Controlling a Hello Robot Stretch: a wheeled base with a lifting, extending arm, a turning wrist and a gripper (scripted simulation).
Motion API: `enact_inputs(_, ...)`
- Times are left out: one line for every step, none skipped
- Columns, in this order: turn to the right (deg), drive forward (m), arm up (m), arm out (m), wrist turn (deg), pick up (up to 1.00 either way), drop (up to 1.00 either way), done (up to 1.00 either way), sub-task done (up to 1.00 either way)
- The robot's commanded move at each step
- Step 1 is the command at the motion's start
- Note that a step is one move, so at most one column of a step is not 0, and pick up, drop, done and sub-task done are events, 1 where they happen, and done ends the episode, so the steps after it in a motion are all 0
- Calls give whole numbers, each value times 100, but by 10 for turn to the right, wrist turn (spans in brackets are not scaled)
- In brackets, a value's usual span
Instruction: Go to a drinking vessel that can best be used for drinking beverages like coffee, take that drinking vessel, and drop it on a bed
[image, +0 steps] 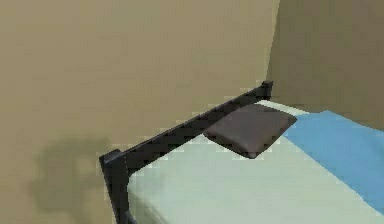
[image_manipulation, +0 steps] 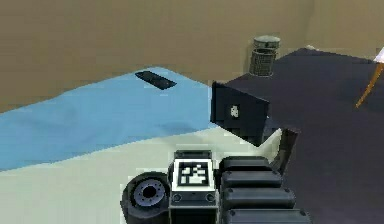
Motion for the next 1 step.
enact_inputs(450,0,0,0,0,0,0,0,0)
